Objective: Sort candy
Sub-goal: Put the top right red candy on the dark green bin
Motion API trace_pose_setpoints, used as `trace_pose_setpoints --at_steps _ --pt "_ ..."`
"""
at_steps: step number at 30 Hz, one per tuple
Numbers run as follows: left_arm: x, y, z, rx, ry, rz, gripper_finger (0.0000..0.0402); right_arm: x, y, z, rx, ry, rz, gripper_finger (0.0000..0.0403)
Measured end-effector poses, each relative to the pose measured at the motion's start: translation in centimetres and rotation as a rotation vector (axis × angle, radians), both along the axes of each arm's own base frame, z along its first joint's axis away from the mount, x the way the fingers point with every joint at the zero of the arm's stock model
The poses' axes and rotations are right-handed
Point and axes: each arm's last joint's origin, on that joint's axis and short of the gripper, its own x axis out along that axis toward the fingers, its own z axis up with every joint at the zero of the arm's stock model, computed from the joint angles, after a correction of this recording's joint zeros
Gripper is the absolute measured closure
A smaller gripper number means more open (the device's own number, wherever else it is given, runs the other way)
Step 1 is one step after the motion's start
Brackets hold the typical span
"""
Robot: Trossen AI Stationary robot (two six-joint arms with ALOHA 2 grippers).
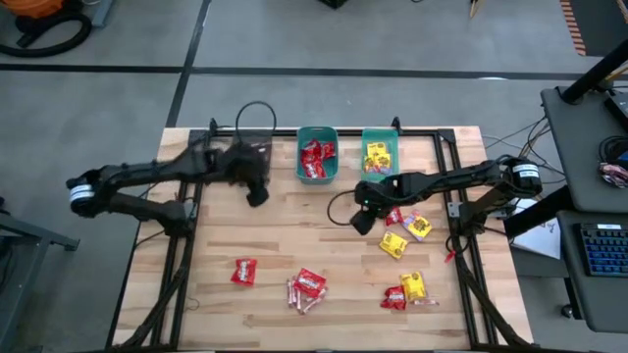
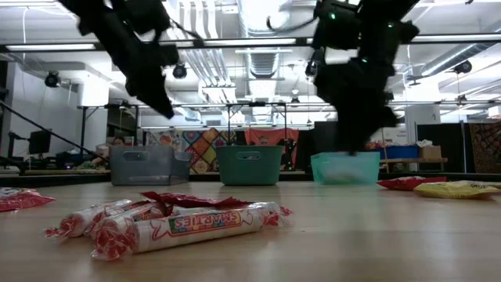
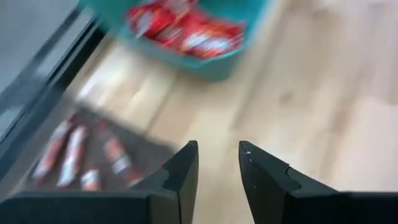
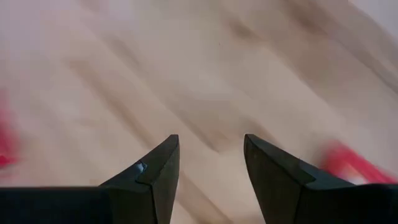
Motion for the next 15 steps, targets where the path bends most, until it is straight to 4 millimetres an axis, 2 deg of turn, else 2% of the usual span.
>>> trace_pose_setpoints --at_steps 4,7,11,15 --pt "-0.6 -3.3 0.1 0.034 -0.145 -0.130 0.0304 -2.0 -0.1 0.0 -0.032 0.233 -0.142 0.0232" --pt "-1.3 -4.9 -0.3 0.035 -0.219 -0.195 0.0304 -2.7 -0.2 0.1 -0.047 0.312 -0.200 0.0232" --pt "-2.2 -6.1 -0.8 0.024 -0.306 -0.232 0.0304 -3.0 -0.1 -0.4 -0.044 0.337 -0.214 0.0232" --pt "-2.9 -6.5 -1.4 0.028 -0.364 -0.242 0.0304 -3.0 -0.2 -1.4 -0.045 0.370 -0.218 0.0232"
